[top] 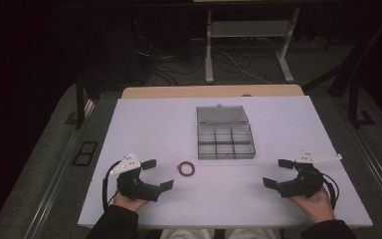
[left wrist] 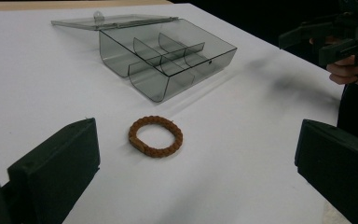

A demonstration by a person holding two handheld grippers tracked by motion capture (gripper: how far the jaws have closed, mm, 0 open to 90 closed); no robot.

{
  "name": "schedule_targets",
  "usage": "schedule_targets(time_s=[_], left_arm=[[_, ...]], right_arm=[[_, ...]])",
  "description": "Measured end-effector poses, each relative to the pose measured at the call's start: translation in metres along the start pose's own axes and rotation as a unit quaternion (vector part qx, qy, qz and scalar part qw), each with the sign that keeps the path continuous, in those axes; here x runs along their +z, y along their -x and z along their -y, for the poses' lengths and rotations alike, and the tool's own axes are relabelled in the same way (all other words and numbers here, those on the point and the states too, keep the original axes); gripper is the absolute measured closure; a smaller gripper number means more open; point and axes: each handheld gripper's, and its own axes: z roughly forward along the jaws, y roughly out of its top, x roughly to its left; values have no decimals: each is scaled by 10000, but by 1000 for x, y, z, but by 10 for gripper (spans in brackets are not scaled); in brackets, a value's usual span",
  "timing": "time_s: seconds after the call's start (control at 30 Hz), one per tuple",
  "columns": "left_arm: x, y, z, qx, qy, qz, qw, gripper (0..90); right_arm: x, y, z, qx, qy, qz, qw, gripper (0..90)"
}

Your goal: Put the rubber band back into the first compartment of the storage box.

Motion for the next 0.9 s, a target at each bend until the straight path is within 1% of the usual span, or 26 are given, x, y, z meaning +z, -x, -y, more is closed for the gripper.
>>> schedule_targets(time_s=[0.17, 0.2, 0.5, 0.57, 0.73, 0.83, 0.87, 0.9], left_arm=[[-1, 0, 0, -7, 14, 6, 10000, 0], [-1, 0, 0, -7, 14, 6, 10000, 0], [-2, 1, 1, -31, 25, 34, 10000, 0], [-1, 1, 1, -36, 15, 41, 10000, 0], [-1, 3, 0, 26, -67, 66, 10000, 0], [0, 3, 0, 28, -93, 77, 9999, 0], [0, 3, 0, 10, -86, 121, 9999, 0], [0, 3, 0, 10, -86, 121, 9999, 0]], right_arm=[[2, 1, 0, 30, -87, -57, 9999, 2], [2, 1, 1, 3, -87, -56, 9999, 2], [3, 1, 2, 33, -129, -72, 9999, 2], [3, 2, 3, 12, -152, -67, 9999, 2], [3, 2, 3, 12, -153, -66, 9999, 2], [1, 2, 4, 41, -162, -61, 9998, 3], [1, 2, 4, 61, -166, -60, 9998, 2], [0, 2, 4, 74, -169, -47, 9998, 3]])
